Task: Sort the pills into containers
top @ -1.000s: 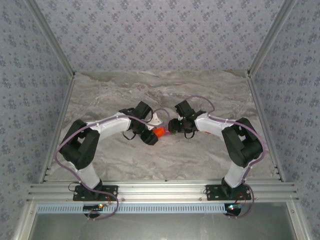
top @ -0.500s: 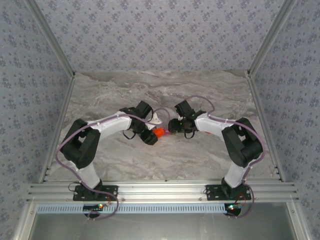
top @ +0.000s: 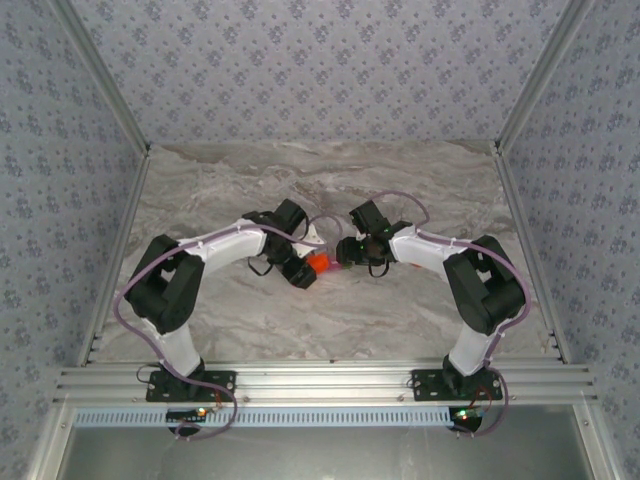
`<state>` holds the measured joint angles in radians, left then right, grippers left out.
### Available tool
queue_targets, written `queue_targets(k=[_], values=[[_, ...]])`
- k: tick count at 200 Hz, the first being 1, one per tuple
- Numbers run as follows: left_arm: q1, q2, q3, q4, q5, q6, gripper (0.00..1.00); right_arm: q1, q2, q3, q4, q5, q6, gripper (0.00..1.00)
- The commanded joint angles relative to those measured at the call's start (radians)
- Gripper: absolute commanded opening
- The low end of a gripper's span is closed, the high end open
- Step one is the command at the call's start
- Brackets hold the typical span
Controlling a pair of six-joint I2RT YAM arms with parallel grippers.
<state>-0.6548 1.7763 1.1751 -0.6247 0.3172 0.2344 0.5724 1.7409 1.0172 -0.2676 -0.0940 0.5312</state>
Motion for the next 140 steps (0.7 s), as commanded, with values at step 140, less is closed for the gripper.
queue_targets(k=[140], values=[[-0.008, 0.049, 0.105, -0.132, -0.023, -0.010, 0.00, 0.010, -0.015, 0.009, 0.002, -0.013, 0.016, 0.60]])
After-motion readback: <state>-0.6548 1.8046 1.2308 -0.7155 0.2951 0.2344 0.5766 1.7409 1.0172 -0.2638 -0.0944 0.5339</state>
